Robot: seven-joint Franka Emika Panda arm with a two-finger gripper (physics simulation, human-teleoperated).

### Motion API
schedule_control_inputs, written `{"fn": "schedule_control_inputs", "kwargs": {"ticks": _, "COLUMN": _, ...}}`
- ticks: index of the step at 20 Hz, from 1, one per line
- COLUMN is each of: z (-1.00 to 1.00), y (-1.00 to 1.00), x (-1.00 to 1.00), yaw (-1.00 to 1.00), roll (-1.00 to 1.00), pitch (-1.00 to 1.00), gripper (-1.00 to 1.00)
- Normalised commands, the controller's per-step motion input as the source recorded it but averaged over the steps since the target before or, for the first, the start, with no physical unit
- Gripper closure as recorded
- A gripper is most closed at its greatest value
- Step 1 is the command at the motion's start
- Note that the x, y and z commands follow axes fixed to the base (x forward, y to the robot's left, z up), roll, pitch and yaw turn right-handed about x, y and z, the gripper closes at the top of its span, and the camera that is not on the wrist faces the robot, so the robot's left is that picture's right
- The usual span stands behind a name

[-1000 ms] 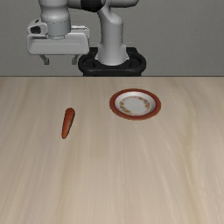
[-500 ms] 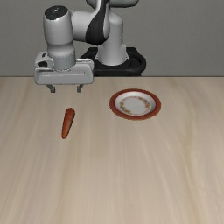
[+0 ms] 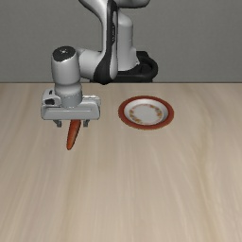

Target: Pick the carrot on the table and place it on the plate

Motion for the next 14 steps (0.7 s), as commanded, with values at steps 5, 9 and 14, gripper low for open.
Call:
{"fn": "schedule_control_inputs", "kwargs": {"ticks": 5, "z": -0.4, "y": 0.0, "x": 0.0, "yaw": 0.0, "roll": 0.0, "pitch": 0.0, "gripper": 1.0}}
{"fn": "schedule_control_inputs", "kwargs": {"ticks": 9, "z": 0.0, "y": 0.0, "x": 0.0, "yaw": 0.0, "roll": 0.0, "pitch": 0.0, "gripper": 1.0}}
{"fn": "schedule_control_inputs", "kwargs": {"ticks": 14, "z": 0.6, "y": 0.0, "x": 0.0, "yaw": 0.0, "roll": 0.0, "pitch": 0.0, "gripper": 1.0}}
